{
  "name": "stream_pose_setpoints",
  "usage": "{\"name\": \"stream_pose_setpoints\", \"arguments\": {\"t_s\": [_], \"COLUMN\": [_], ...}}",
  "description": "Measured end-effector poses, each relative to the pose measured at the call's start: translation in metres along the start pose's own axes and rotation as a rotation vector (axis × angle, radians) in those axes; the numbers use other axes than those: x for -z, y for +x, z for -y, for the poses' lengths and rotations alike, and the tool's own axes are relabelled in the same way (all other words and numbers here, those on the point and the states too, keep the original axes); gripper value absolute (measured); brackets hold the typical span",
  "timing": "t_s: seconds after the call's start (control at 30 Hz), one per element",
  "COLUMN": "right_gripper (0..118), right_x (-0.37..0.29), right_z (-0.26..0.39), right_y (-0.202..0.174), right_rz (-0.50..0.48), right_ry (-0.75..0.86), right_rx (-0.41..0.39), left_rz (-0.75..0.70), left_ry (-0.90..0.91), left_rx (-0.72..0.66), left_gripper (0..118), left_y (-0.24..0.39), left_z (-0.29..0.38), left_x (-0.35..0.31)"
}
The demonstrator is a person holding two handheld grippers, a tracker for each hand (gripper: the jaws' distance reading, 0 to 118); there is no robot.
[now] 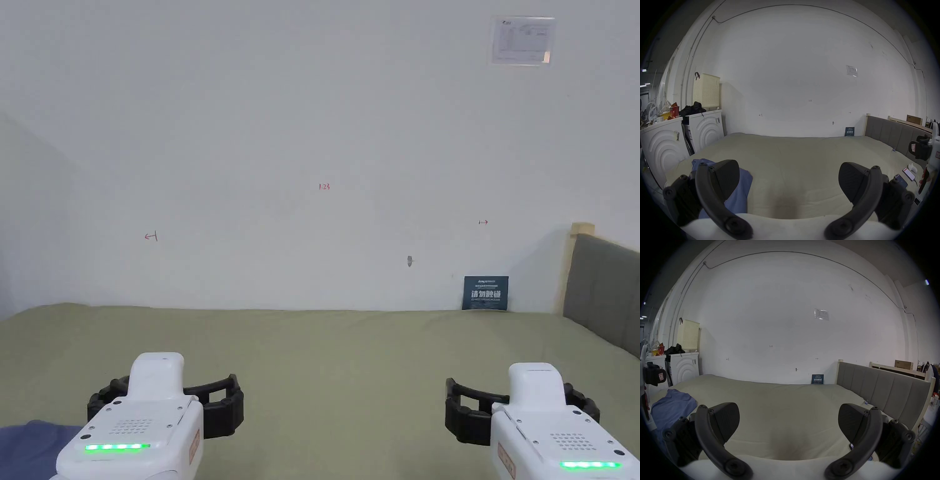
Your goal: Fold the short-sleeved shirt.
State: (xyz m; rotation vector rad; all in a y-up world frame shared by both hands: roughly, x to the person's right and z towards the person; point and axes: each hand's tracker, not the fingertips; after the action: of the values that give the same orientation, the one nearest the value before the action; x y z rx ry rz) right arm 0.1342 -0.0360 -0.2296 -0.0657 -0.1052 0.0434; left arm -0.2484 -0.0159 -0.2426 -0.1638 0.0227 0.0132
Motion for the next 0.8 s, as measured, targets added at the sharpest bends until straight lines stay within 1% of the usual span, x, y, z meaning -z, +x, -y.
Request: {"name": "stream_pose_setpoints", "arguments": {"t_s": [0.27, 0.3, 0.4, 0.43, 0.5, 0.8], "right_gripper": [118, 118, 118, 118, 118, 118], "right_x": [0.001, 0.001, 0.000, 0.000, 0.001, 0.001], "right_z": [0.006, 0.005, 0.004, 0.003, 0.002, -0.002], "right_y": [0.000, 0.000, 0.000, 0.001, 0.002, 0.008], "right_rz": [-0.002, -0.006, -0.005, -0.003, 0.000, 0.015], "right_ry": [-0.015, -0.018, -0.022, -0.019, -0.019, -0.035], "right_rx": [-0.008, -0.010, -0.007, -0.006, -0.006, 0.005], "left_rz": [-0.007, -0.010, -0.011, -0.013, -0.009, -0.010], "left_ry": [-0.012, -0.018, -0.015, 0.013, 0.013, 0.010], "left_rx": [0.003, 0.014, 0.011, 0.028, 0.018, 0.044], "left_gripper": [118, 118, 118, 118, 118, 118], "left_y": [0.011, -0.010, -0.024, -0.015, -0.009, -0.005], "left_z": [-0.009, 0.008, 0.017, 0.011, 0.009, 0.006], "left_x": [-0.014, 0.011, 0.025, 0.014, 0.003, 0.002]}}
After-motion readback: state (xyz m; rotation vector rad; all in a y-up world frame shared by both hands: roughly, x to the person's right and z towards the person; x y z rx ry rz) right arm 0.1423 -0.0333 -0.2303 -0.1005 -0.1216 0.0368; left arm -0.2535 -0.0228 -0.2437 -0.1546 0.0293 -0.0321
